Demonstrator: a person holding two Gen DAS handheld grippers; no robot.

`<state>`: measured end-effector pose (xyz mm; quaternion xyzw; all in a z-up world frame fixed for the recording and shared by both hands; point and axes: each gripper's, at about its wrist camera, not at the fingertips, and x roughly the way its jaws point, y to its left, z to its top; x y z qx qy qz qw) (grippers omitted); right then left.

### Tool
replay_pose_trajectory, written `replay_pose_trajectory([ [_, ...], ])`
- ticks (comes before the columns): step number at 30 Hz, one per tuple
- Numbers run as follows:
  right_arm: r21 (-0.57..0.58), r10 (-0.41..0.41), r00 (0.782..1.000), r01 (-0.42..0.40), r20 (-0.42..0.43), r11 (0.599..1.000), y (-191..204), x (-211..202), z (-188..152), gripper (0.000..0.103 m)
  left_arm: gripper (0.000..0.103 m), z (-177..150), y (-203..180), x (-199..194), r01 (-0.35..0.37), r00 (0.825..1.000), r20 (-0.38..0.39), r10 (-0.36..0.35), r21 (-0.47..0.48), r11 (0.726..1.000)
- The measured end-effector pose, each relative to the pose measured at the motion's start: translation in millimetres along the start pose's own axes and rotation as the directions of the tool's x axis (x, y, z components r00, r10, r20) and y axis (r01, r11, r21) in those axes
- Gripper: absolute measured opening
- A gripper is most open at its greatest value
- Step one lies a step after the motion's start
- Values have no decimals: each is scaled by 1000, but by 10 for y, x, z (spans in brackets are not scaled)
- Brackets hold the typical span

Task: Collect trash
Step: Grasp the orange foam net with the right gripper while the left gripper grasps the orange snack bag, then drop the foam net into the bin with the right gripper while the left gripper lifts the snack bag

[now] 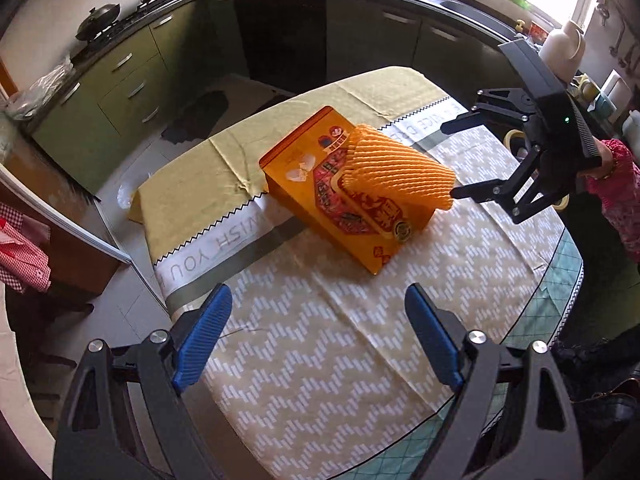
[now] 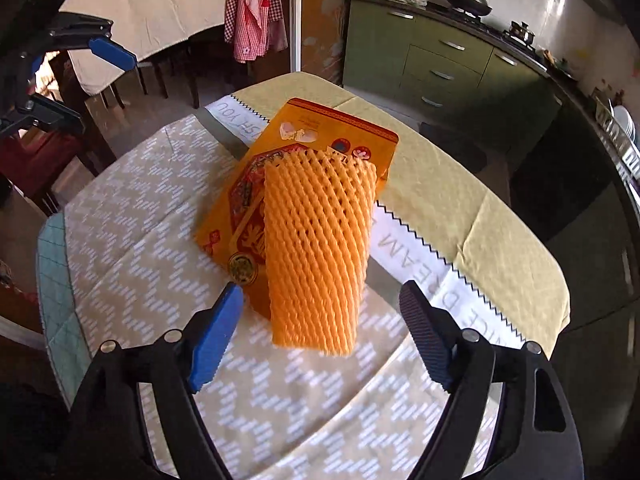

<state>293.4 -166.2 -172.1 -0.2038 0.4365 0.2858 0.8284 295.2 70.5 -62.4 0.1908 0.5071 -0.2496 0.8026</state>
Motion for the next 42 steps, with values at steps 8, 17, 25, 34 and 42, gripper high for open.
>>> replay_pose_trajectory([
  [8,13,5,994,-3,-113,1000,-79,437,23,39,89,278,201,481,70,998,-2,-70,-90,994],
  [17,168,36,997,-25,-62,985,-439,-236,-536,12,89,534,284,1077,134,986,-68,-154,-238,962],
  [25,327,-14,994,48,-107,944,-881,-725,-1554,13,82,581,163,1329,173,973,-101,-209,-284,943],
  [34,414,-53,996,75,-65,907,-1075,-1116,-1882,13,22,597,120,1505,186,969,-103,-227,-309,933],
  [42,437,-89,995,97,-39,894,-1056,-1417,-2021,13,6,510,219,1473,318,944,52,-324,-397,861],
])
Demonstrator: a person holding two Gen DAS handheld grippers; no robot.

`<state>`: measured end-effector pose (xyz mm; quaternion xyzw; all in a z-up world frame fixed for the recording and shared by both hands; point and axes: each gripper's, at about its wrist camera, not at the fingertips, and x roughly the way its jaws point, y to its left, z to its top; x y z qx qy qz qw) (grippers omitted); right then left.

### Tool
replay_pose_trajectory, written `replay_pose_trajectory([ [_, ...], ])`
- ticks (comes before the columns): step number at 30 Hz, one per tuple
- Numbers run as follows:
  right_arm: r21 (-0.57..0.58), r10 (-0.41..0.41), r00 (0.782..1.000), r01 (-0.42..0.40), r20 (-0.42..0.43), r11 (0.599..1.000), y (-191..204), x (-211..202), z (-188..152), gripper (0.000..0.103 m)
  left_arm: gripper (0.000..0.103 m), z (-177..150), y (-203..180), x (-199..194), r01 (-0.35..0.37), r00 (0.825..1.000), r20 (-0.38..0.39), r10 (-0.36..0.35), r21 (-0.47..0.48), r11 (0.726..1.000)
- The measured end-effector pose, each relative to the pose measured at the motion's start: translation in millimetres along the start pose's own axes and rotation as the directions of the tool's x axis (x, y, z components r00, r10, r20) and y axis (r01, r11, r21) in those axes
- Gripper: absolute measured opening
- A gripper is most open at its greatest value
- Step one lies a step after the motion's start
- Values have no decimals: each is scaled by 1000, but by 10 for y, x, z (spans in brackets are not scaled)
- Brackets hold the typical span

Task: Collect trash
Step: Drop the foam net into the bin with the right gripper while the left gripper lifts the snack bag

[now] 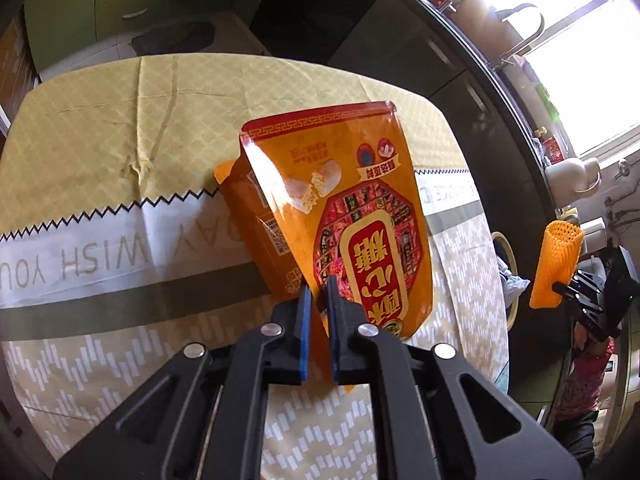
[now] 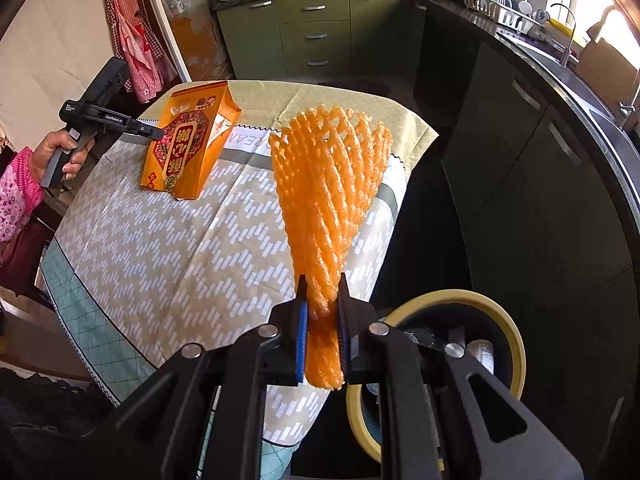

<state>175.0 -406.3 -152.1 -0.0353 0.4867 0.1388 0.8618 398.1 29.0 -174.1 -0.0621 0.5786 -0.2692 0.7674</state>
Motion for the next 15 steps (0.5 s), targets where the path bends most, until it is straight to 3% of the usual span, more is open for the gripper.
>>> replay_pose_trajectory([
  [9,127,-95,995,93,9,988,-389,-277,-400,13,4,-85,-663,-343,-130,984,148,101,203,971],
  [12,212,-181,983,186,-39,960,-676,-293,-673,13,4,-168,-964,-528,-129,981,177,83,265,956],
  [15,284,-211,973,229,-95,931,-934,-186,-949,13,2,-267,-1333,-625,-126,980,188,65,335,934],
])
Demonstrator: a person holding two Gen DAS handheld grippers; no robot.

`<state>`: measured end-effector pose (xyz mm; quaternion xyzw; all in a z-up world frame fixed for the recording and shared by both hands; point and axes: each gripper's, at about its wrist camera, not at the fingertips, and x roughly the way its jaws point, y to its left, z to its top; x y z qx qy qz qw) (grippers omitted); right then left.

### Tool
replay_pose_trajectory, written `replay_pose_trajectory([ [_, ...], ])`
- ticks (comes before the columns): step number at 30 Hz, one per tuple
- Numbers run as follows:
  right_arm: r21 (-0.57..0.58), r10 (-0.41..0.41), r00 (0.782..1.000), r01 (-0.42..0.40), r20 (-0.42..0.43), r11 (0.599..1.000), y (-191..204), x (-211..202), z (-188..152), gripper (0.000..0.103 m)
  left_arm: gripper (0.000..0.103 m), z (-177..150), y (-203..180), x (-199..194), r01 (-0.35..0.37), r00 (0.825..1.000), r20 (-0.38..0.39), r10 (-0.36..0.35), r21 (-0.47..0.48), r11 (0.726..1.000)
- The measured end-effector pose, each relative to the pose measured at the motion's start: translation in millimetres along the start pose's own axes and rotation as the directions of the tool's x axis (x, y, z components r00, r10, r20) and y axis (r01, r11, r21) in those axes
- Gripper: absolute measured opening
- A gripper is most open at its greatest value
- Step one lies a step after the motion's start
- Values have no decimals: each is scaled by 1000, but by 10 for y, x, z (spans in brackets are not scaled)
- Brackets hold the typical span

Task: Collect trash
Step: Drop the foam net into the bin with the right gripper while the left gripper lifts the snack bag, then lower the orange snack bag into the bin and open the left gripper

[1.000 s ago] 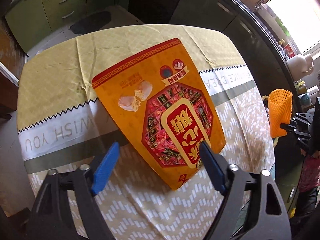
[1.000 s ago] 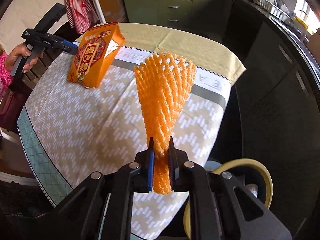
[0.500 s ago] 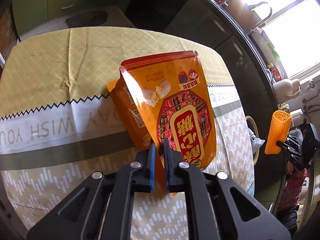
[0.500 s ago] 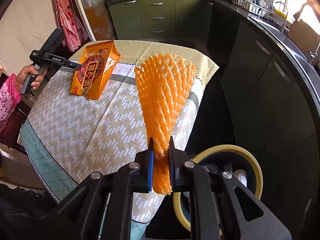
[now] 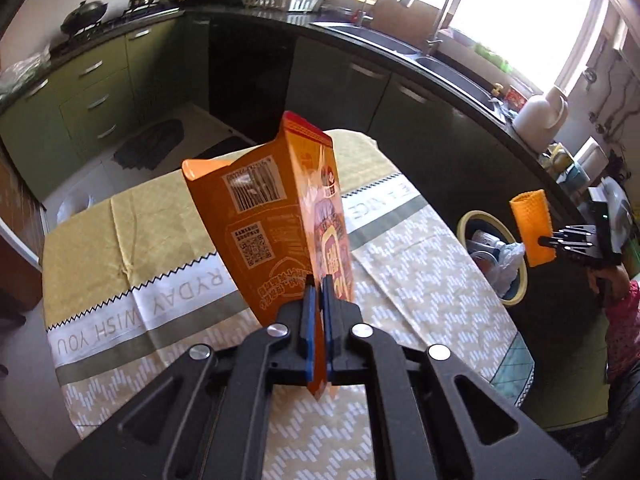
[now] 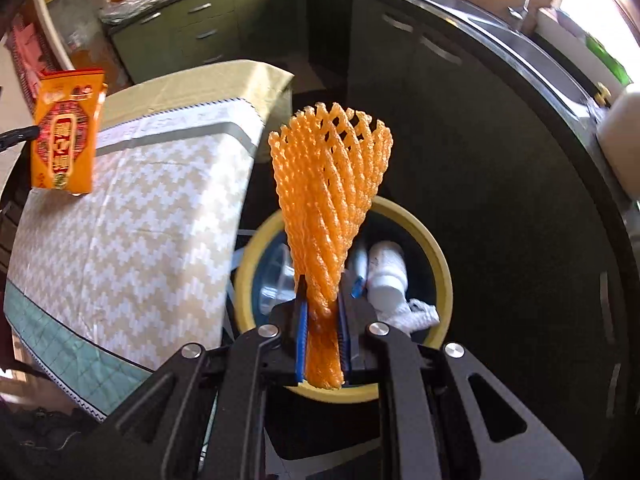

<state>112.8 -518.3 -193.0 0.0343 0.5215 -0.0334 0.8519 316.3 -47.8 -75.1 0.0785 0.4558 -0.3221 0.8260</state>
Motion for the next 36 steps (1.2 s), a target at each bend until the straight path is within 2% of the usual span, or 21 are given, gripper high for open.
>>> replay_pose_trajectory([
  [3,59,-6,999,8,-39,998,-226,238,-125,13,2,70,-410,-53,33,999,-1,-33,66,997],
  [5,73,15,998,-10,-67,997,-302,390,-178,23,2,127,-694,-48,64,998,-6,-63,113,992],
  [6,61,20,996,-15,-87,998,-316,469,-200,47,2,148,-822,-35,76,997,-12,-75,134,988],
  [7,54,-9,995,14,-95,998,-333,516,-227,63,2,177,-969,-5,84,996,-21,-82,159,984],
  [8,40,-36,995,40,-93,998,-341,528,-253,63,1,199,-1107,32,97,995,-31,-93,178,979],
  [10,68,-9,998,13,-58,998,-423,426,-301,58,1,221,-1358,101,120,993,-46,-113,215,969],
  [13,121,-9,1000,7,13,993,-632,157,-408,58,1,260,-1702,226,158,987,-73,-144,265,951],
  [19,188,-7,996,-10,88,982,-946,-297,-741,58,1,437,-2315,489,238,971,-115,-211,340,910],
  [28,231,-2,997,-16,79,973,-1219,-536,-1153,58,1,792,-3317,1002,332,943,-157,-292,419,845],
  [36,228,-11,995,-13,100,974,-1348,-735,-1246,57,1,874,-3898,1764,353,933,-223,-282,418,837],
])
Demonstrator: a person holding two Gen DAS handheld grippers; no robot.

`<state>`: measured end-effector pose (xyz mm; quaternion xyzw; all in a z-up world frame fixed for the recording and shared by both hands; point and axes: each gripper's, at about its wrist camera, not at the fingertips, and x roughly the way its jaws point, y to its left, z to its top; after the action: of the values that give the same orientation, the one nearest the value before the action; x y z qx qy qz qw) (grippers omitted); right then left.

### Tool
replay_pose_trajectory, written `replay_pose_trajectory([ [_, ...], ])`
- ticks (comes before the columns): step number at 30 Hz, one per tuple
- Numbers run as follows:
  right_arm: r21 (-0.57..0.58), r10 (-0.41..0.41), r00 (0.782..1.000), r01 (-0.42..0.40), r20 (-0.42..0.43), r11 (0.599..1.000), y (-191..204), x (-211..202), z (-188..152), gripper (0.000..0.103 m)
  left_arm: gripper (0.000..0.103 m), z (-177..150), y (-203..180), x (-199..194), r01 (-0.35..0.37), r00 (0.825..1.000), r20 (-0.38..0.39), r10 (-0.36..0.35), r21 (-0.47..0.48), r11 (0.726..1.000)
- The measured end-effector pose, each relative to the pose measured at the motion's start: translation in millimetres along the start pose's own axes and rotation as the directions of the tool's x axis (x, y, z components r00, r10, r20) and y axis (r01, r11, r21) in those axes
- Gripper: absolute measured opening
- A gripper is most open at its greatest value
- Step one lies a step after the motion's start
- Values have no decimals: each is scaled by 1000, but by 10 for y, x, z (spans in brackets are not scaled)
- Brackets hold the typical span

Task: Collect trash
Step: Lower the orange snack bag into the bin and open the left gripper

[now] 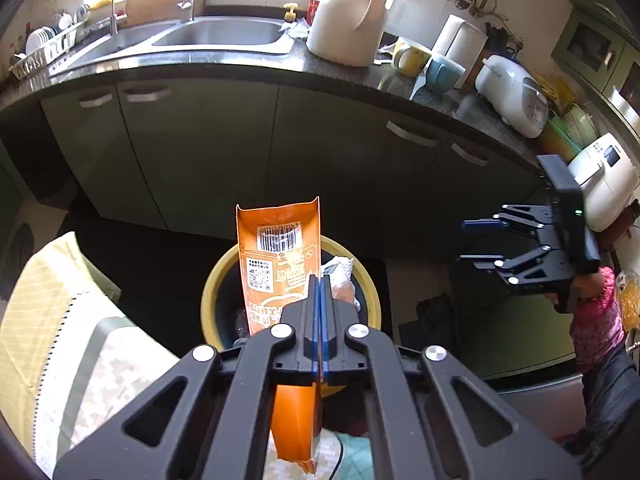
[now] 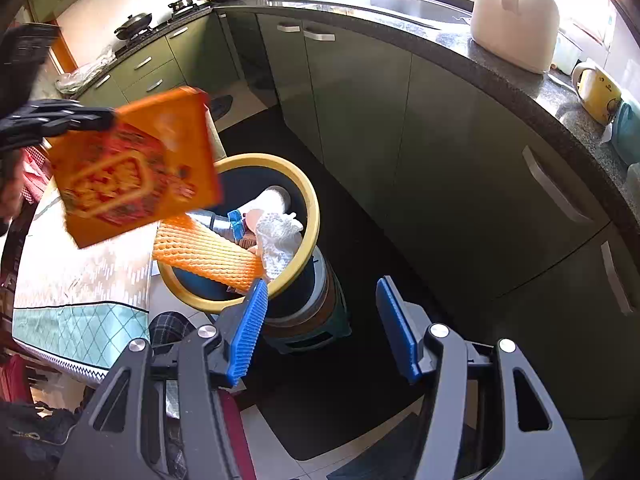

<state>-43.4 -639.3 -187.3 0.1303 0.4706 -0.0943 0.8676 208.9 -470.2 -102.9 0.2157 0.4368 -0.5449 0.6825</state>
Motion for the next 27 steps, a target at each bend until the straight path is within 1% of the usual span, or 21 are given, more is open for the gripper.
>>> replay_pose_trajectory([
  [4,-12,5,1000,-5,-3,1000,-5,1,26,57,1,69,-25,342,0,1000,-28,0,0,1000],
  [6,-22,8,1000,-9,-9,1000,19,10,44,57,1,92,-38,498,-31,998,-55,31,12,999],
  [9,-35,18,1000,-19,-13,999,52,33,81,57,2,91,4,660,-56,995,-87,56,6,998],
  [14,-47,26,1000,-26,-13,999,99,69,115,56,6,125,42,725,-55,993,-100,55,0,998],
  [17,-48,30,1000,-31,-7,998,119,54,104,54,6,107,-32,697,-87,991,-96,91,47,995],
  [18,-47,29,1000,-29,-6,998,119,54,95,54,6,86,-78,679,-101,990,-91,108,76,992],
  [20,-43,28,1000,-29,-4,999,112,46,76,54,3,55,-185,621,-152,985,-61,161,140,978],
  [22,-34,32,999,-32,-2,999,83,42,75,54,2,58,-259,594,-174,981,-55,186,173,969],
  [23,-33,31,1000,-31,-1,999,79,43,74,54,1,51,-319,583,-204,976,-39,216,204,957],
  [24,-34,32,999,-32,-2,999,81,47,74,54,1,52,-359,564,-214,973,-31,227,225,950],
  [25,-35,33,999,-33,-3,999,81,46,72,54,1,61,-390,554,-221,972,-30,234,236,946],
  [27,-43,33,999,-33,-1,999,107,32,66,54,1,91,-449,507,-266,961,-2,275,255,930],
])
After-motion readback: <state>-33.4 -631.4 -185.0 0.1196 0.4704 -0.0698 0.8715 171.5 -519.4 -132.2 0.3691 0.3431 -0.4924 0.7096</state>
